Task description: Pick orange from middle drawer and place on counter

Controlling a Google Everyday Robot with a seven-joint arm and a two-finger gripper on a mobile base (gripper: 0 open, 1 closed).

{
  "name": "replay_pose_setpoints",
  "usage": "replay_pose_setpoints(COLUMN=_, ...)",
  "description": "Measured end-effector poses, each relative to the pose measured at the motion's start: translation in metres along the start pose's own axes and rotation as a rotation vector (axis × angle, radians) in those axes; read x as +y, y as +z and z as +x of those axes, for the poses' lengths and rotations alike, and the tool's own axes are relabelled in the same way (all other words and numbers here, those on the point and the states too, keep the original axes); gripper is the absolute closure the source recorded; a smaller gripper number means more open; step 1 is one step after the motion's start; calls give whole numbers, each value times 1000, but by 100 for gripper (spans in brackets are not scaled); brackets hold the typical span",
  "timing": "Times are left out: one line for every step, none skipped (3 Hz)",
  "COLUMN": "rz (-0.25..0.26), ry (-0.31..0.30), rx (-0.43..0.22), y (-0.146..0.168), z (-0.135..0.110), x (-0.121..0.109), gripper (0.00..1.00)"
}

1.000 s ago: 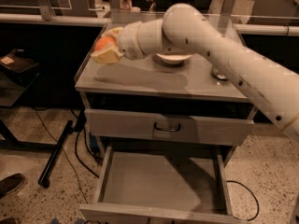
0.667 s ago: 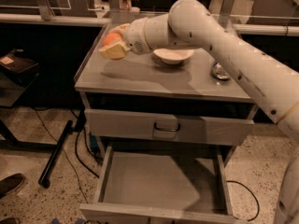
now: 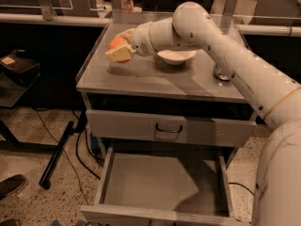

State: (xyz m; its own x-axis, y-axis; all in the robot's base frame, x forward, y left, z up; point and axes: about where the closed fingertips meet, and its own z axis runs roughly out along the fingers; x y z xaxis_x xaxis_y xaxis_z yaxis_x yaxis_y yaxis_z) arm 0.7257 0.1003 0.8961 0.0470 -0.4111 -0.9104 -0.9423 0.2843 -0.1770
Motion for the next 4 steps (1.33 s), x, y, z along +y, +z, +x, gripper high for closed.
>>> replay_pose_setpoints(rz=-28, ry=24, rx=6, y=7, z=14, x=2, gripper=100)
replay_pose_setpoints(rz=-53, ry=38, rx=4, y=14, z=22, x=7, gripper=100)
replay_pose_setpoints(rz=-80, ry=48, rx=6, y=23, z=31, x=17, gripper=100)
replay_pose_setpoints(rz=-89, ry=48, rx=0, y=25, z=32, x=21, gripper=100)
